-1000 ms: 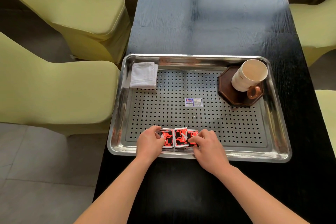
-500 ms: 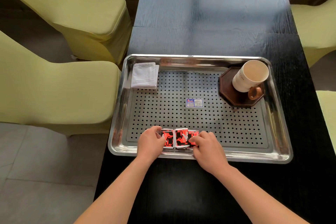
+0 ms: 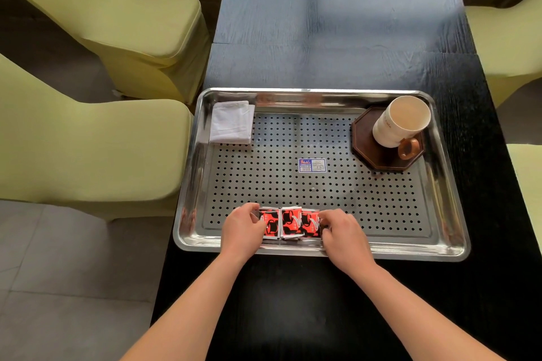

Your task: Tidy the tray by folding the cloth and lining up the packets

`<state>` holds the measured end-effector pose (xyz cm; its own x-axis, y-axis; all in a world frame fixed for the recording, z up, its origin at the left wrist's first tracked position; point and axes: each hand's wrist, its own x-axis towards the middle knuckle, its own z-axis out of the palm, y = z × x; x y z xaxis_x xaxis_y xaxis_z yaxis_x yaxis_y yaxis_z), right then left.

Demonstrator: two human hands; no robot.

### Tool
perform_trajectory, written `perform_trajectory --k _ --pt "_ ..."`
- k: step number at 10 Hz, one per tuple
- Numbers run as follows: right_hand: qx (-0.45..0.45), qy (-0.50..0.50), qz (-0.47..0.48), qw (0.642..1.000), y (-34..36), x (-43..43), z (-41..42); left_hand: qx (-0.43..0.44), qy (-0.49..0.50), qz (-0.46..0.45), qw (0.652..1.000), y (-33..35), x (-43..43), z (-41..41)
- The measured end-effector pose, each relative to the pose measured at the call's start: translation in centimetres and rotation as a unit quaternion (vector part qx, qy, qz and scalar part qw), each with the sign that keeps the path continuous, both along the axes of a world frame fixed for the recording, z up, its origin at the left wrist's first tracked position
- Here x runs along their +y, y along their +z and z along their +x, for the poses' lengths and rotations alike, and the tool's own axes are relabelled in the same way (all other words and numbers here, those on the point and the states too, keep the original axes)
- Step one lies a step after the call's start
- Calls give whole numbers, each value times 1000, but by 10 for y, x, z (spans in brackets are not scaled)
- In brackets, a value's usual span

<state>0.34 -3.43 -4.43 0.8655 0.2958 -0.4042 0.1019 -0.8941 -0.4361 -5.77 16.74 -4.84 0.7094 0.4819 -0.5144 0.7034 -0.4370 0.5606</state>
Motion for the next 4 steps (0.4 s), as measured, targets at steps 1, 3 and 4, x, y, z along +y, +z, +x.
perform_trajectory --k 1,3,4 --pt "4 3 2 1000 0 -1 -1 1 1 0 1000 -1 0 0" --pt "11 3 5 1000 2 -2 -3 5 4 -8 1000 1 0 -3" --pt "7 -18 22 1000 4 -2 0 -9 20 -5 1000 6 3 -5"
